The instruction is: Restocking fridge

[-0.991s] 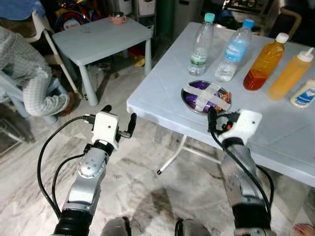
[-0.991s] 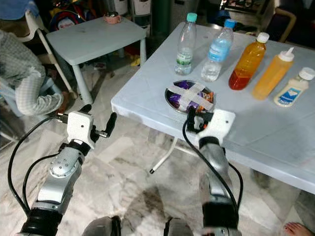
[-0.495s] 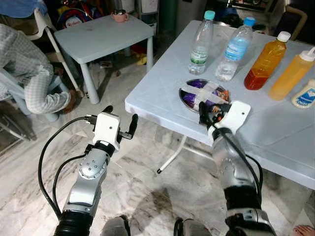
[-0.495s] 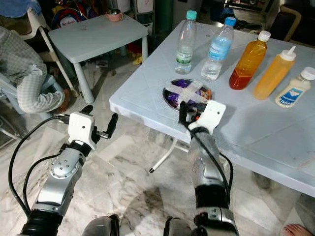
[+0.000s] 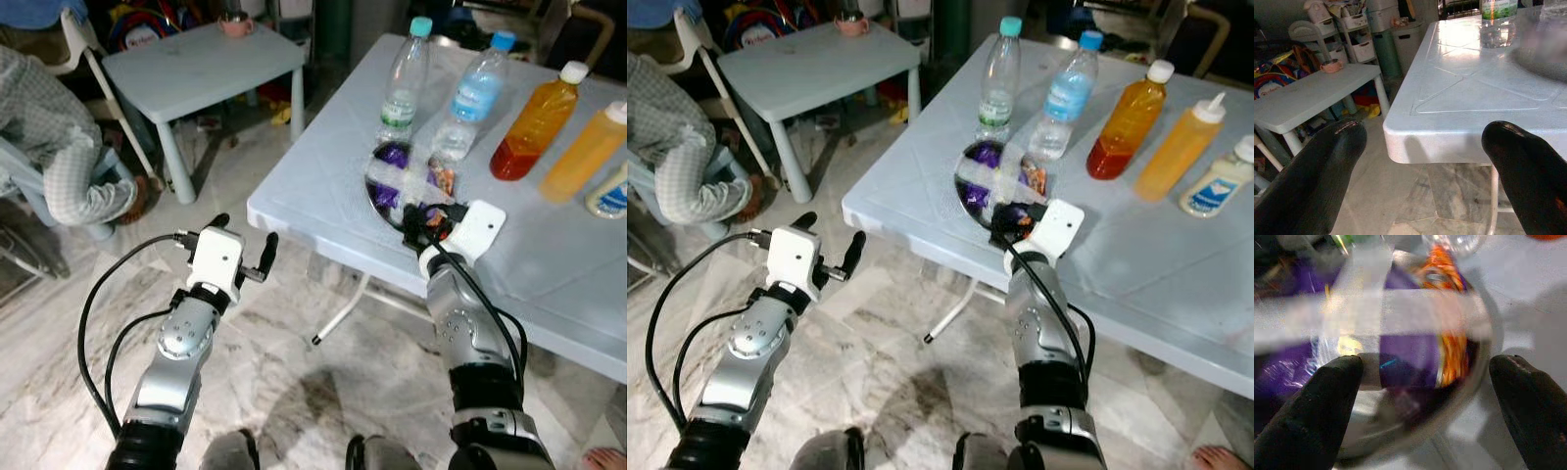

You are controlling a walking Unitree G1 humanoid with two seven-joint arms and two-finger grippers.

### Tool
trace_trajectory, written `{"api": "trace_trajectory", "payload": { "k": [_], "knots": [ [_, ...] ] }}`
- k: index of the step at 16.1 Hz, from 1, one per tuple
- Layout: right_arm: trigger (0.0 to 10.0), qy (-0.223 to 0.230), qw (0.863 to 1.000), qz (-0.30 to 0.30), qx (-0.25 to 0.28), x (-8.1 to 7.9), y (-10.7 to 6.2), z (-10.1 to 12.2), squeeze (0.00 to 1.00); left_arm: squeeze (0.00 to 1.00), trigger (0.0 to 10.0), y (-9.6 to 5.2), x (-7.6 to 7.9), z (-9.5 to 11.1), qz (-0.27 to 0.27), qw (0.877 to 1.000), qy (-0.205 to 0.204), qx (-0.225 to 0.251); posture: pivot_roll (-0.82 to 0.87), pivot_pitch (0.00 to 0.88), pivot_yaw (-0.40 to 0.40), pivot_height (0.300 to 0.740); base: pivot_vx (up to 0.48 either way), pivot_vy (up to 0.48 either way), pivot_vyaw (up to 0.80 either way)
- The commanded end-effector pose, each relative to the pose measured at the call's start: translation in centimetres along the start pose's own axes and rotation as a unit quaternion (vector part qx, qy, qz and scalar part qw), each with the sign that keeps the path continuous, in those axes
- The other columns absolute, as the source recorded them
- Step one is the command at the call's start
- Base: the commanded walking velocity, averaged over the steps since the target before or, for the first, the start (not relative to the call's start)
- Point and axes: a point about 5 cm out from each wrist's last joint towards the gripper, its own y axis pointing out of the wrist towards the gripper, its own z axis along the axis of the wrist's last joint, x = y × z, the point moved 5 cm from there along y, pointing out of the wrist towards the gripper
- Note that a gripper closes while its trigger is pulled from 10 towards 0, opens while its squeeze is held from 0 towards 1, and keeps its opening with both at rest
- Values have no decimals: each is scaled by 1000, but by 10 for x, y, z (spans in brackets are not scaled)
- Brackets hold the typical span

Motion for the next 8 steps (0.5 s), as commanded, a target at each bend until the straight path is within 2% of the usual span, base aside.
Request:
{"api": "trace_trajectory", "payload": {
  "k": [1,5,8],
  "knots": [
    [10000,-9,1000,-16,0,7,-1,-1,0,0,10000,-2,0,-1,-1,1000,5,-4,59,106,3,740,0,0,0],
    [10000,-25,998,-46,34,17,-1,20,0,0,10000,-2,1,0,-2,1000,5,-2,56,108,5,740,0,0,0],
    [10000,-19,998,-43,38,12,-1,24,0,0,10000,-1,1,1,-1,1000,5,-1,55,108,3,740,0,0,0]
  ]
}}
